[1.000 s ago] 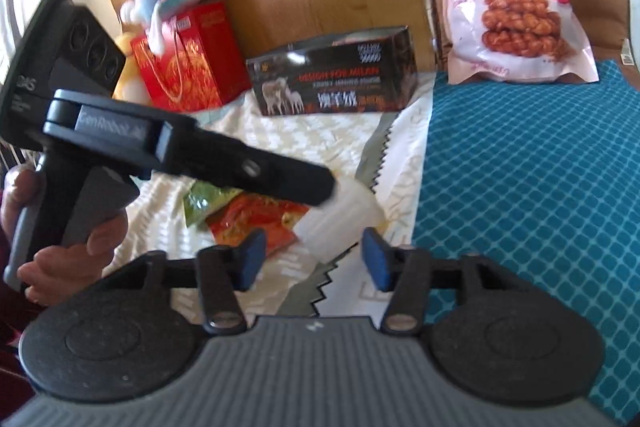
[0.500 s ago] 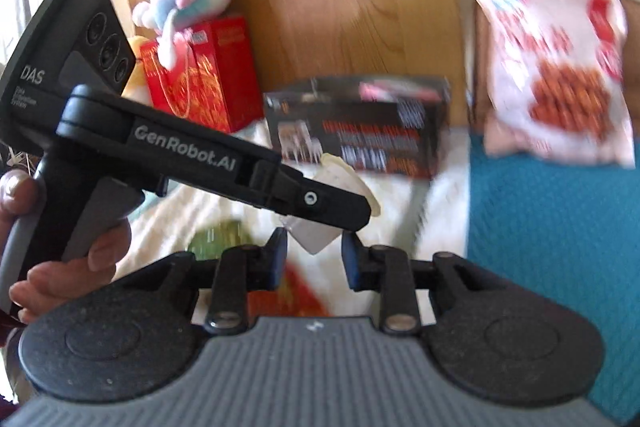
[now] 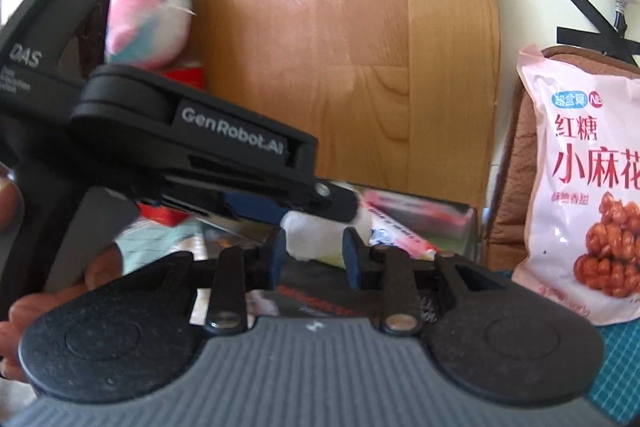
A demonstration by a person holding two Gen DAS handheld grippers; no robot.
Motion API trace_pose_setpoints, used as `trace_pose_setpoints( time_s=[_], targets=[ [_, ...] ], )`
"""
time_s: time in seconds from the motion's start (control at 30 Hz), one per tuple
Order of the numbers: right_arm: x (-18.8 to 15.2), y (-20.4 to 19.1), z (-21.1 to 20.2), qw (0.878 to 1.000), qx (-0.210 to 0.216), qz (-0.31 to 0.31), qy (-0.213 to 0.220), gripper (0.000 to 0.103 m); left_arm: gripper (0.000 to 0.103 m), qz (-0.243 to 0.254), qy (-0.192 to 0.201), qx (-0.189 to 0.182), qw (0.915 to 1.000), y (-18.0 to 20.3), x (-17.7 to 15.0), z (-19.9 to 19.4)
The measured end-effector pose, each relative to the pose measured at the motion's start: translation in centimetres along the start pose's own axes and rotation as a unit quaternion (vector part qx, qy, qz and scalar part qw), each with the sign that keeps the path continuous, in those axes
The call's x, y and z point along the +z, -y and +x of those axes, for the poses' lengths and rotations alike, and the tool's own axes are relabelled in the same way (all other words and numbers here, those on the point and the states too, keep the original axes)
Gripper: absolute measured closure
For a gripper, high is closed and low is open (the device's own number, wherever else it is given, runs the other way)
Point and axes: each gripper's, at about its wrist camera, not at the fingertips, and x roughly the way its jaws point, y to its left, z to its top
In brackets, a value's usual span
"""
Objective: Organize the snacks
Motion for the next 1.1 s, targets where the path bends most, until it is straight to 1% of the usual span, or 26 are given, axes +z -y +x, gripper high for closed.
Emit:
trace_pose_setpoints(
  time_s=[0.07, 0.17, 0.2, 0.23, 0.27, 0.37, 0.47, 0.53, 0.63, 0.67, 0.73, 0.77, 0.8, 0.87, 0.93, 0.97, 1.0, 1.07, 1.1],
  targets=[
    [-0.4, 0.4, -1.1, 1.0, 0.01, 0.014, 0.002, 0.068, 0.052, 0.004, 0.001, 0.014, 0.9999, -0.6, -0.2, -0.5],
    [-1.8, 0.4, -3.7, 0.999, 0.044, 0.026, -0.007, 0.068, 0.053, 0.005, 0.002, 0.001, 1.0, -1.2, -1.1, -2.5],
    [-2.4, 0.3, -4.7, 0.998, 0.06, 0.029, -0.016, 0.066, 0.048, 0.015, 0.013, 0.003, 0.9998, -1.1, -1.6, -3.5],
    [-3.1, 0.3, -5.6, 0.996, 0.081, 0.036, -0.029, 0.063, 0.045, 0.023, 0.008, 0.007, 0.9997, -1.0, -2.1, -4.4],
    [-3.8, 0.2, -6.4, 0.993, 0.101, 0.047, -0.042, 0.057, 0.045, 0.024, -0.002, 0.005, 0.9997, -1.0, -2.7, -5.2],
    [-6.4, -0.1, -8.7, 0.984, 0.136, 0.082, -0.08, 0.057, 0.045, 0.01, -0.02, -0.021, 0.9995, -1.7, -5.3, -7.6],
    [-8.4, -0.8, -10.1, 0.977, 0.15, 0.11, -0.108, 0.057, 0.044, -0.013, -0.055, -0.021, 0.9982, -2.5, -8.3, -8.7],
    [-9.1, -1.3, -10.3, 0.972, 0.157, 0.126, -0.118, 0.057, 0.044, -0.028, -0.067, -0.015, 0.9973, -3.1, -10.4, -9.3],
    [-9.1, -2.3, -10.0, 0.973, 0.147, 0.135, -0.117, 0.057, 0.043, -0.067, -0.078, -0.02, 0.9945, -4.2, -13.1, -9.8],
    [-9.0, -2.6, -9.7, 0.972, 0.148, 0.14, -0.119, 0.059, 0.043, -0.075, -0.065, -0.028, 0.9947, -4.5, -13.9, -10.1],
    [-8.8, -3.4, -9.0, 0.969, 0.159, 0.144, -0.123, 0.067, 0.043, -0.091, -0.05, -0.037, 0.9939, -5.0, -14.8, -10.7],
    [-8.9, -4.1, -8.5, 0.967, 0.164, 0.145, -0.129, 0.072, 0.043, -0.102, -0.048, -0.042, 0.9927, -5.3, -14.9, -10.9],
    [-8.9, -4.2, -7.9, 0.965, 0.167, 0.151, -0.134, 0.079, 0.043, -0.111, -0.046, -0.043, 0.9918, -5.5, -15.0, -11.1],
    [-9.0, -4.8, -7.9, 0.963, 0.17, 0.165, -0.13, 0.081, 0.043, -0.118, -0.042, -0.033, 0.9916, -5.7, -15.0, -11.6],
    [-9.0, -4.8, -8.7, 0.962, 0.173, 0.173, -0.122, 0.084, 0.042, -0.13, -0.048, -0.04, 0.9895, -6.2, -15.1, -12.1],
    [-8.8, -4.7, -9.1, 0.96, 0.176, 0.182, -0.118, 0.087, 0.038, -0.133, -0.049, -0.041, 0.989, -6.3, -15.1, -12.3],
    [-8.8, -4.5, -9.4, 0.957, 0.178, 0.197, -0.116, 0.089, 0.033, -0.133, -0.048, -0.038, 0.9892, -6.3, -15.1, -12.6],
    [-9.0, -3.6, -9.7, 0.948, 0.179, 0.235, -0.115, 0.091, 0.03, -0.136, -0.039, -0.039, 0.9892, -6.5, -15.1, -13.2],
    [-9.3, -2.9, -9.7, 0.942, 0.18, 0.259, -0.117, 0.092, 0.028, -0.141, -0.035, -0.043, 0.9884, -6.7, -15.1, -13.5]
  ],
)
